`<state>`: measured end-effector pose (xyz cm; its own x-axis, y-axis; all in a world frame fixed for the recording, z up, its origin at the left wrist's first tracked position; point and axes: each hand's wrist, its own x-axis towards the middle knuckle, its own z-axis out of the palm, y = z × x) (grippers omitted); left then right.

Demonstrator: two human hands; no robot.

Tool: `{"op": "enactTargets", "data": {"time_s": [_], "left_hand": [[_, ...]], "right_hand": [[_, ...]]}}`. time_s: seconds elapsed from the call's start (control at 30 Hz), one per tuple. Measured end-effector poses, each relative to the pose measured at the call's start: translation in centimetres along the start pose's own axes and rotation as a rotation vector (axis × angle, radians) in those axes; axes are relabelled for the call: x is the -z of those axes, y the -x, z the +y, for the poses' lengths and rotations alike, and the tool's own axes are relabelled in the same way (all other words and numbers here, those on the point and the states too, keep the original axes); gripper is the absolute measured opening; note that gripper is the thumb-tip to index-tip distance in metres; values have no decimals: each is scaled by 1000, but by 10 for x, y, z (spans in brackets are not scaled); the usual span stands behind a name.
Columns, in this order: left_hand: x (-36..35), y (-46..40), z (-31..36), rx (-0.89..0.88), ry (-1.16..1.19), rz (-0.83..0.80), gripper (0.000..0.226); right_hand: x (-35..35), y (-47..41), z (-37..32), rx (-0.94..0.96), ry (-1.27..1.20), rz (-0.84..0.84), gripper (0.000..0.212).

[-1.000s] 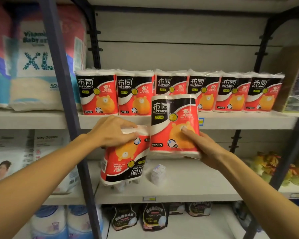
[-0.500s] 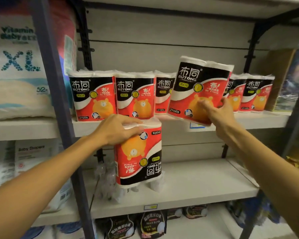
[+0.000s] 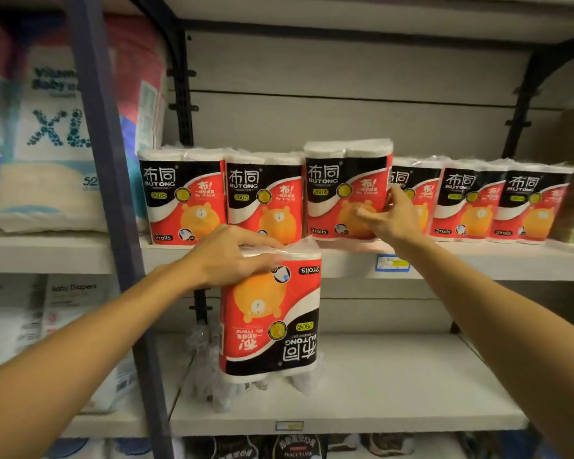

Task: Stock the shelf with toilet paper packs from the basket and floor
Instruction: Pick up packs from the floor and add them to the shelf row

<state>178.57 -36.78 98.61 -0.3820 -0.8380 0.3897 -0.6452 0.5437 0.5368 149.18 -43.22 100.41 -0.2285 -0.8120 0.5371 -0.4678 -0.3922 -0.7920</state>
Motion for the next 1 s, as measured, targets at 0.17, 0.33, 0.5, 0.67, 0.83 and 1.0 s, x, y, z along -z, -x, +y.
{"op": "enactTargets", "data": {"time_s": [0.17, 0.33, 0.5, 0.67, 0.83, 1.0], "left_hand": [[1, -8, -2, 20, -31, 21, 46], [-4, -17, -3, 74, -51, 33, 57], [-15, -21, 3, 64, -51, 20, 51], [-24, -23, -1, 40, -61, -3, 56], [-27, -22, 3, 19, 95, 38, 57], [-36, -25, 9, 3, 438, 240, 32]], "right_hand": [[-6, -8, 22, -115, -74, -161, 50], [-5, -16, 25, -127, -57, -254, 58], [-2, -14, 25, -121, -5, -269, 65], [-4, -6, 26, -120, 91, -204, 83], [-3, 16, 30, -12, 176, -30, 85], [18, 31, 21, 14, 85, 86, 50]]}}
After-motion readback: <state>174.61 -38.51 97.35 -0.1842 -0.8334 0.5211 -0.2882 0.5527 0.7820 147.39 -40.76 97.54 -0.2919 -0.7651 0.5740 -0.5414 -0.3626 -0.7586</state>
